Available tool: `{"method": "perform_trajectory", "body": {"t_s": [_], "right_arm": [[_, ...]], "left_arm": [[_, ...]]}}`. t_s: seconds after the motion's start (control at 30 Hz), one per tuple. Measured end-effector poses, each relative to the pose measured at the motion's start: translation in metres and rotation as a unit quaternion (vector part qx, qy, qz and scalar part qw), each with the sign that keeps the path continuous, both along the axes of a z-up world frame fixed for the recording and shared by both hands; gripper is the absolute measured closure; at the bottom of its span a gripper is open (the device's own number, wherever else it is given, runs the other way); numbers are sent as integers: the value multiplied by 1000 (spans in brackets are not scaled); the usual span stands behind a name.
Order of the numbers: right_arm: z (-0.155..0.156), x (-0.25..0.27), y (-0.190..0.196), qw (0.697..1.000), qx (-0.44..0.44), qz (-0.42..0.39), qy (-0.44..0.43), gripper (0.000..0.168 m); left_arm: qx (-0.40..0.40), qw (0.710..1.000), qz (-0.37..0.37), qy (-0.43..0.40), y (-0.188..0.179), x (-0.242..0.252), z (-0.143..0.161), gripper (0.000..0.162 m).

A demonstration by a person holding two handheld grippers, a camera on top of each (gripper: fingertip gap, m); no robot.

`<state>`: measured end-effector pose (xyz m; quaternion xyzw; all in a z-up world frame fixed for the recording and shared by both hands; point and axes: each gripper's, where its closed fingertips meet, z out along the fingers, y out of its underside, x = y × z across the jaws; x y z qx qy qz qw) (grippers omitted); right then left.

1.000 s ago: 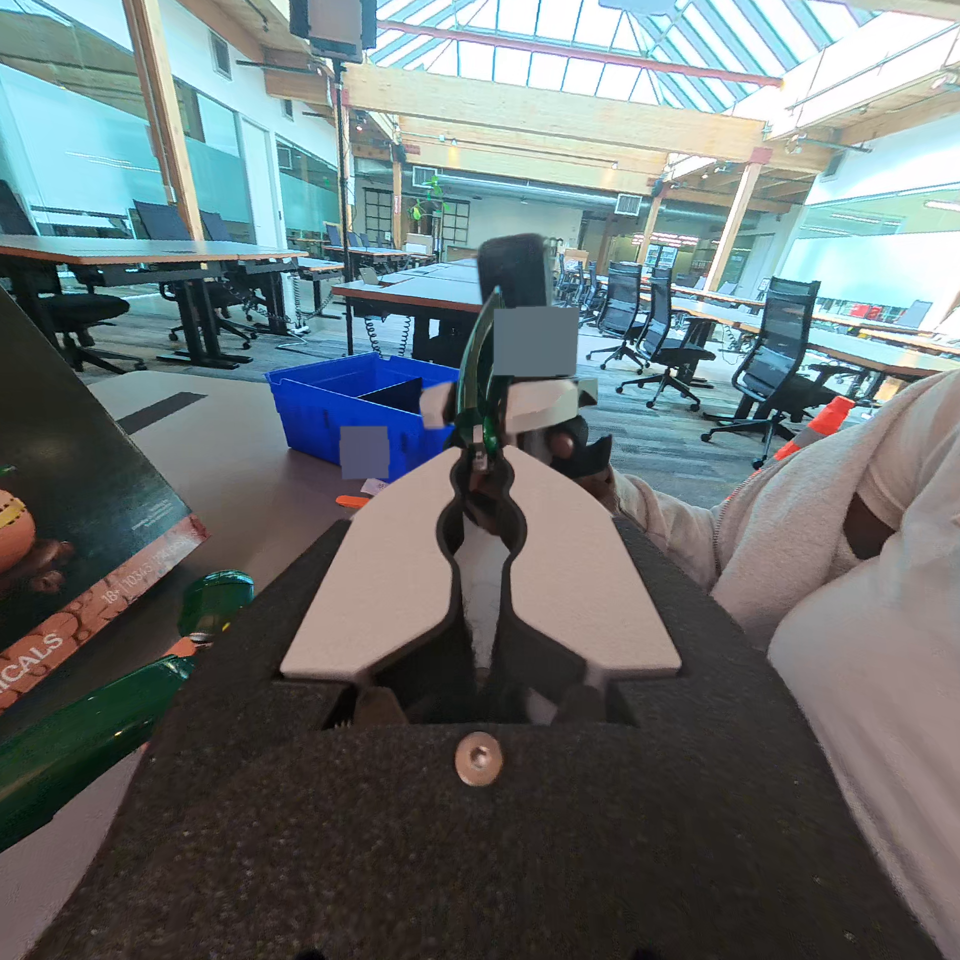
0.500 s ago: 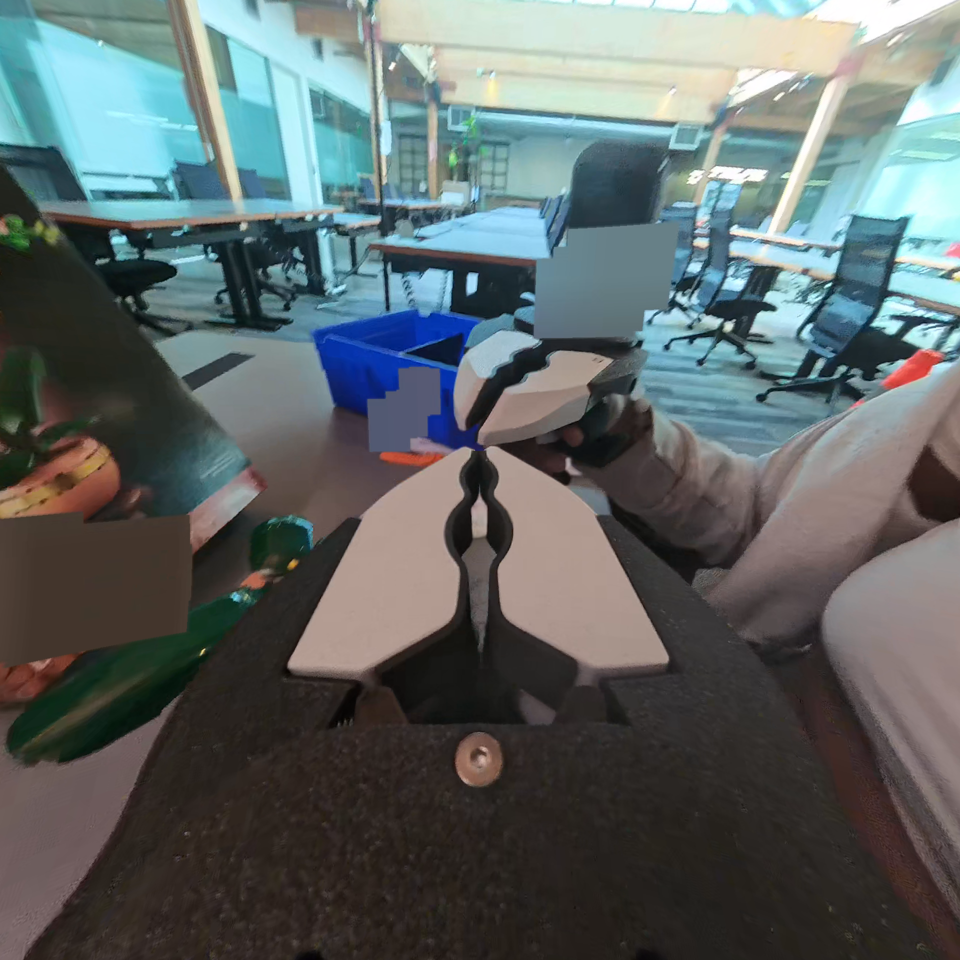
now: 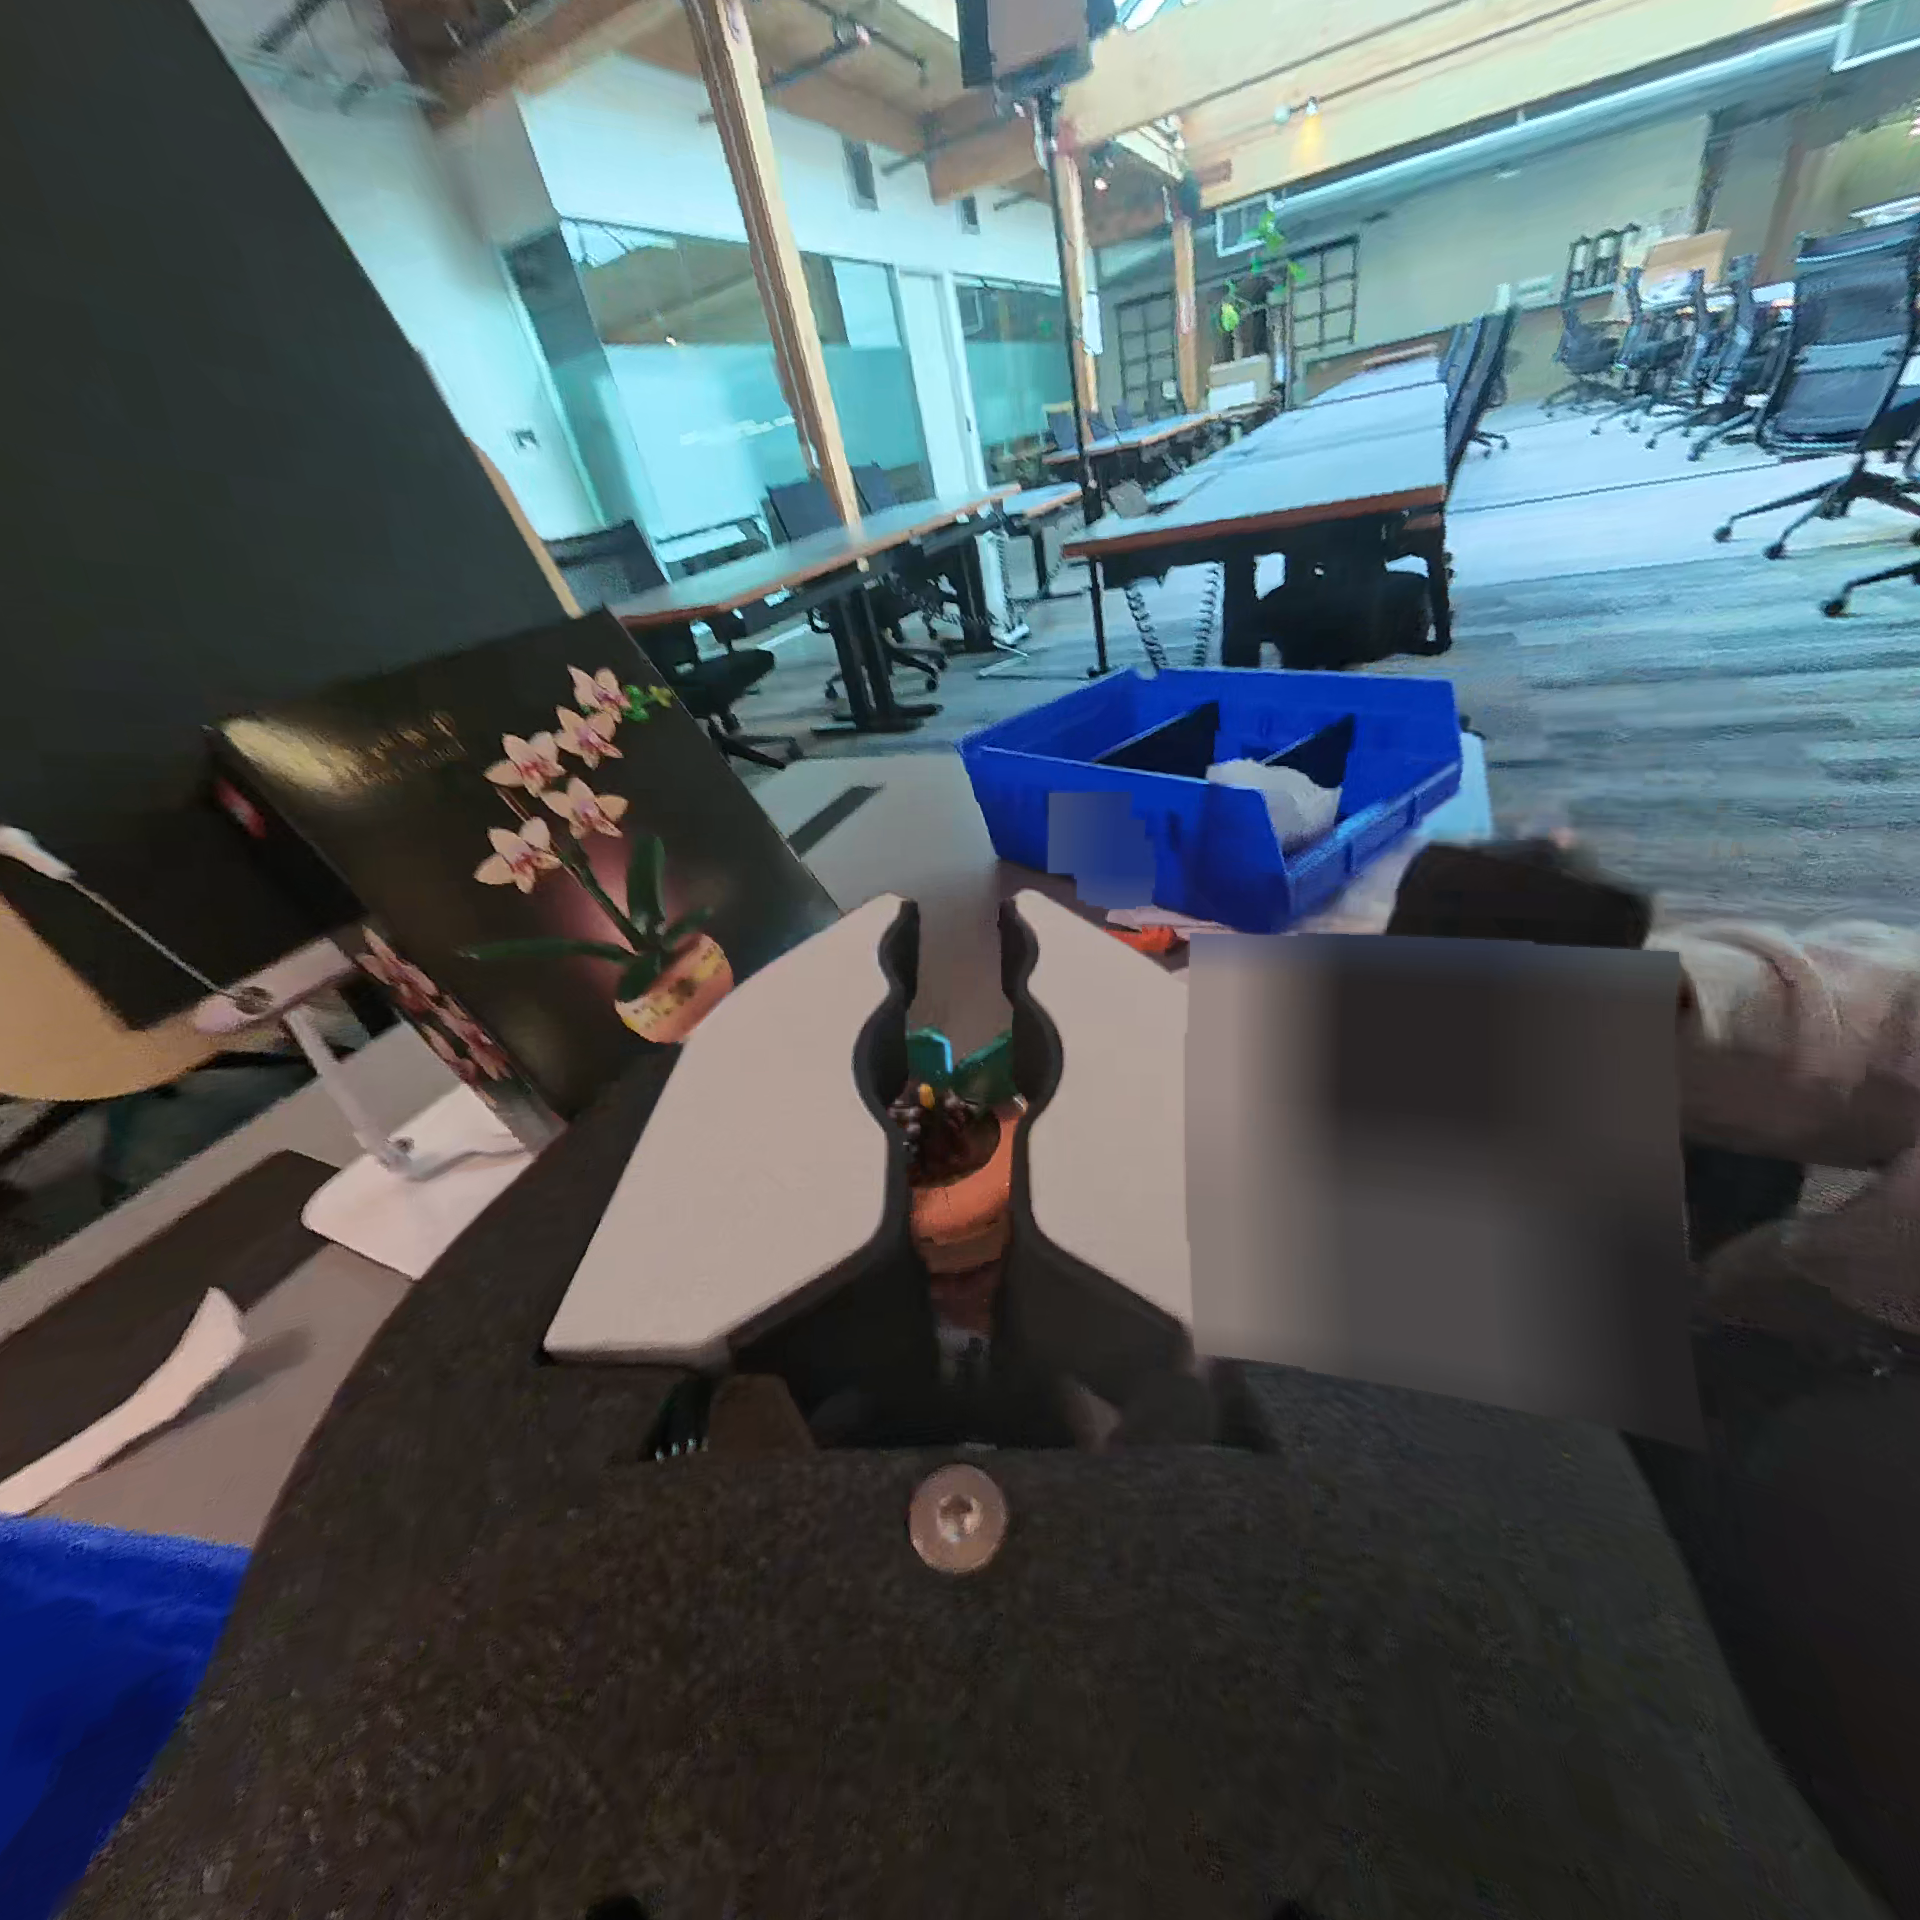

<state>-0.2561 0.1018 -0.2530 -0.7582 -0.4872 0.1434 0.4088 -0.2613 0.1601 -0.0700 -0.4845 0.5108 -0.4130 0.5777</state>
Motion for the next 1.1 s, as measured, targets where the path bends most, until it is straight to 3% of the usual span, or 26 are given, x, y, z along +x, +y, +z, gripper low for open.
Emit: {"method": "perform_trajectory", "body": {"t_s": [0.17,0.27,0.33,0.43,0.57,0.67,0.8,0.87,1.0,1.1], "right_arm": [[-19,-36,15,993,-39,-107,42,96],[-29,-43,30,987,-40,-155,4,97],[-31,-53,27,990,-59,-126,-1,130],[-30,-52,24,997,-36,-65,-20,133],[-30,-26,2,993,-23,91,-72,132],[-29,1,-10,982,-14,138,-127,131],[-11,-4,-24,990,24,97,-101,93],[-23,-8,-31,988,39,71,-132,79],[-59,11,-31,949,111,39,-292,74],[-54,5,-39,924,200,38,-324,94]], "left_arm": [[55,998,42,-13,-12,-20,21,144],[88,994,58,-25,-18,-29,31,144],[100,993,51,-27,-24,-31,33,144],[121,991,56,-15,-26,-35,33,143],[147,987,57,7,-30,-37,31,142],[147,988,49,4,-34,-36,33,142],[149,987,51,8,-32,-32,31,142],[143,989,48,10,-30,-29,28,143],[144,988,43,22,-31,-24,21,142],[151,987,42,29,-32,-22,20,142]]}}
